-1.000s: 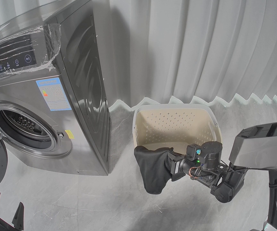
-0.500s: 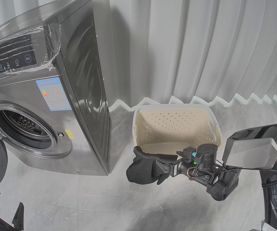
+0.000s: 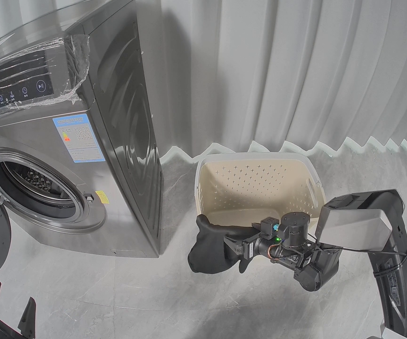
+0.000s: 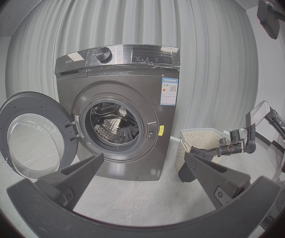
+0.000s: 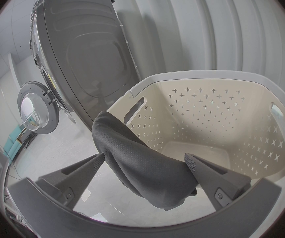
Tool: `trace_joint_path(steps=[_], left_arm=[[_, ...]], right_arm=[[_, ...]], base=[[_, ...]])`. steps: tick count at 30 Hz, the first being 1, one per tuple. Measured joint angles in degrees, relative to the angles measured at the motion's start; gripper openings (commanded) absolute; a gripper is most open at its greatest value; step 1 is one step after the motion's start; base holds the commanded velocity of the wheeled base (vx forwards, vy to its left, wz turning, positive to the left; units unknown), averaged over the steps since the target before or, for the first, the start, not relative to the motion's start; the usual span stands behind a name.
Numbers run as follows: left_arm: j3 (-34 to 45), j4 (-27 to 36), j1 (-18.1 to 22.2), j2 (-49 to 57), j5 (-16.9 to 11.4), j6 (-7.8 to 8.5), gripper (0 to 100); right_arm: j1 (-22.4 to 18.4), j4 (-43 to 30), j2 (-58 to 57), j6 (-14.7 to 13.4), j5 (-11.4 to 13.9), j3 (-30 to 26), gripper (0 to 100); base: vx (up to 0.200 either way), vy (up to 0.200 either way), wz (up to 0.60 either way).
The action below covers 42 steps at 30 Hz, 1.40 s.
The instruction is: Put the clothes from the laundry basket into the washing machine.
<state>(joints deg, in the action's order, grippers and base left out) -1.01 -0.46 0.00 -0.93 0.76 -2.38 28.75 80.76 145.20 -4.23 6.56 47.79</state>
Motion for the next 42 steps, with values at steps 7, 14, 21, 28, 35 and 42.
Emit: trace_joint_path(steps=[7, 14, 21, 28, 35, 42], left_arm=[[0.0, 0.0, 0.0, 0.0, 0.0, 0.02, 100], [0.0, 0.0, 0.0, 0.0, 0.0, 0.02, 100], [0.0, 0.0, 0.0, 0.0, 0.0, 0.02, 100], [0.0, 0.0, 0.0, 0.0, 0.1, 0.02, 100], [0.0, 0.0, 0.0, 0.0, 0.1, 0.06, 100], [0.0, 0.0, 0.0, 0.0, 0.1, 0.04, 100]], right_arm=[[0.0, -0.5, 0.7, 0.6, 0.0, 1.9, 0], [-0.1, 0.1, 0.8, 0.6, 0.2, 2.2, 0], [-0.1, 0.8, 0.2, 0.5, 0.0, 1.0, 0], [0.6, 3.3, -3.0, 0.3, -0.3, -3.6, 0], [1.6, 4.9, -6.0, -0.3, -2.0, -6.6, 0], [2.2, 5.6, -10.4, -2.5, -5.0, -6.4, 0]], base=[[0.000, 0.000, 0.00], [0.000, 0.000, 0.00], [0.000, 0.000, 0.00], [0.000, 0.000, 0.00], [0.000, 0.000, 0.00], [0.000, 0.000, 0.00]])
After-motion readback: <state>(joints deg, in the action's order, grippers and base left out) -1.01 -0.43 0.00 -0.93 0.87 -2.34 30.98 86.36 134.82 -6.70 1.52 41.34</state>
